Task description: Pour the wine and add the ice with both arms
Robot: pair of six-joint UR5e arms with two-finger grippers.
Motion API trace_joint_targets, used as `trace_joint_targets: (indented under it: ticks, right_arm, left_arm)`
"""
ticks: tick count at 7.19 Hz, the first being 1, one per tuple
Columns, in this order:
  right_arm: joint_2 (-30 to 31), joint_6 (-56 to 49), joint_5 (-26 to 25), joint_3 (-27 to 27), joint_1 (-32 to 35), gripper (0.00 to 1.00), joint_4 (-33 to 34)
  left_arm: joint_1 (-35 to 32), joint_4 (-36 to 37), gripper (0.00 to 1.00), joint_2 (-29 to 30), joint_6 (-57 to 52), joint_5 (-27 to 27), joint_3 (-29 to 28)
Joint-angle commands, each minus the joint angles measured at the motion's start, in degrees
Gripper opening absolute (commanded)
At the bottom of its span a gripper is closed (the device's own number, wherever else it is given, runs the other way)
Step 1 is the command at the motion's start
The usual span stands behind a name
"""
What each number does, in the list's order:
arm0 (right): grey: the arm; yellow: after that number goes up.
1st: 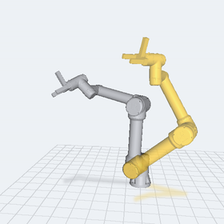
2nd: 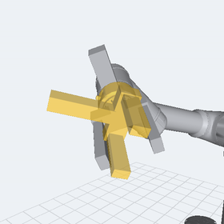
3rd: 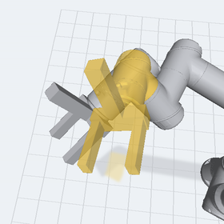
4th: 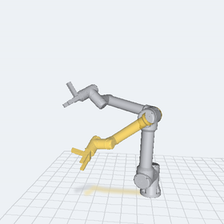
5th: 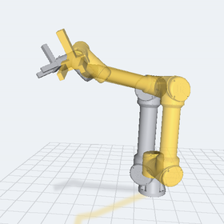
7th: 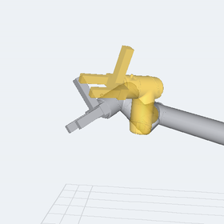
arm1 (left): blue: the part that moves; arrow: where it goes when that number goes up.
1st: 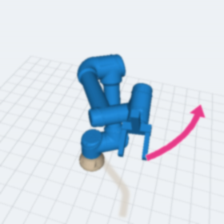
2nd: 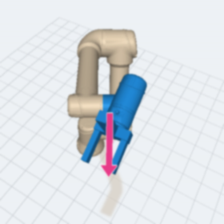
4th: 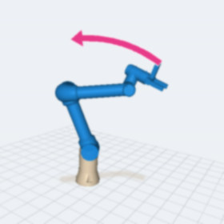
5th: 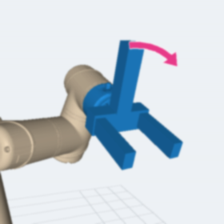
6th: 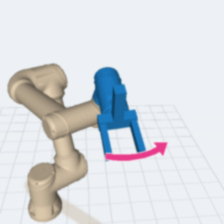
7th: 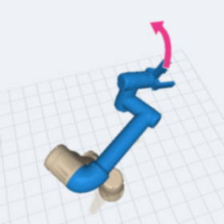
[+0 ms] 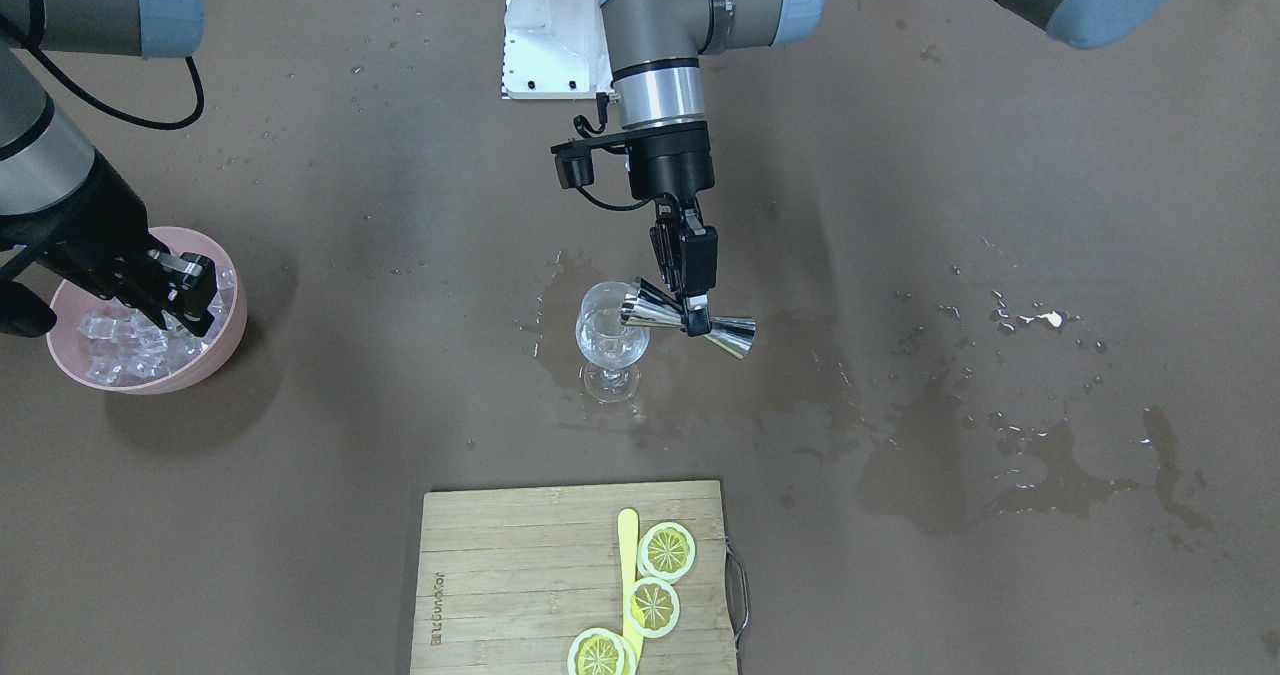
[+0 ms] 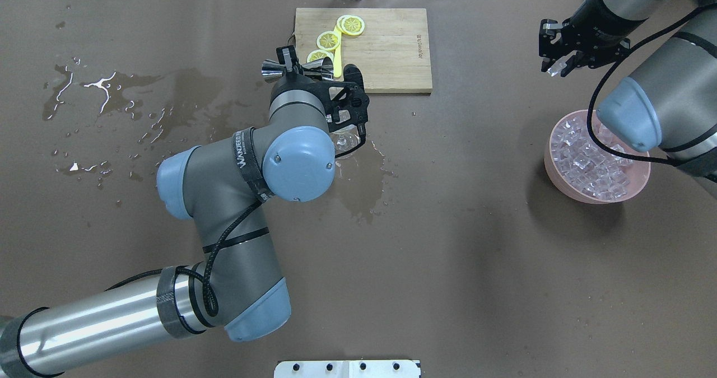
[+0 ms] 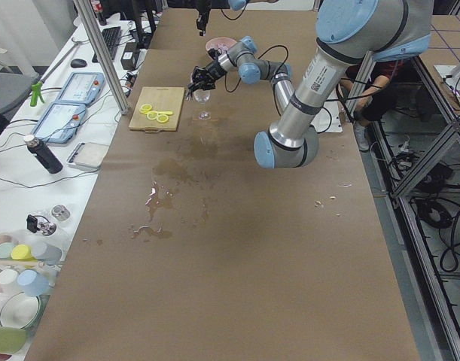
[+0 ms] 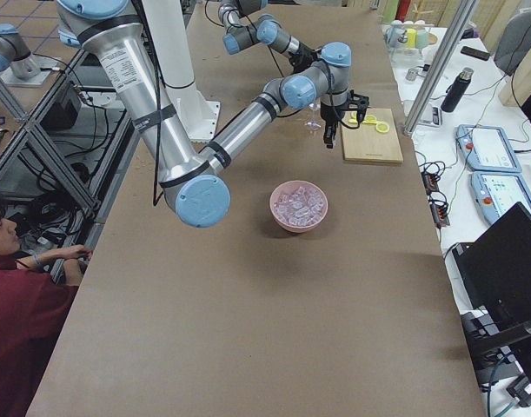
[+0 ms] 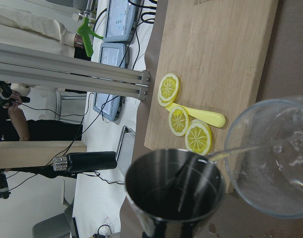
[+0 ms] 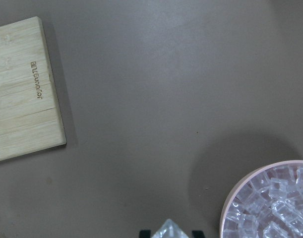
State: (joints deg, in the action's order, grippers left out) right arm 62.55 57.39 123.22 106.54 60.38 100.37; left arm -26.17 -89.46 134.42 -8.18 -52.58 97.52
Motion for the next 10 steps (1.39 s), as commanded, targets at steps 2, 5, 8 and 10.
trace_joint_targets:
  ticks: [2, 5, 8, 10]
  right_arm:
    - [-0.32, 0.26, 0.0, 0.08, -0.17, 0.2, 0.0]
    - [-0.5, 0.27, -0.09, -0.19, -0.17, 0.2, 0.09]
    - [-0.67, 0.26, -0.09, -0.54, -0.26, 0.2, -0.09]
    - [-0.68, 0.26, -0.09, -0.45, -0.35, 0.2, -0.18]
  left_arm:
    - [1.38, 0.69, 0.0, 0.23, -4.9, 3.71, -0.05]
    - [1.65, 2.71, 0.0, 0.49, -8.59, 6.34, 0.04]
    - [2.0, 2.88, 0.0, 0.58, -12.12, 7.67, 0.04]
    - [2.0, 3.5, 0.0, 1.02, -16.59, 9.24, 0.04]
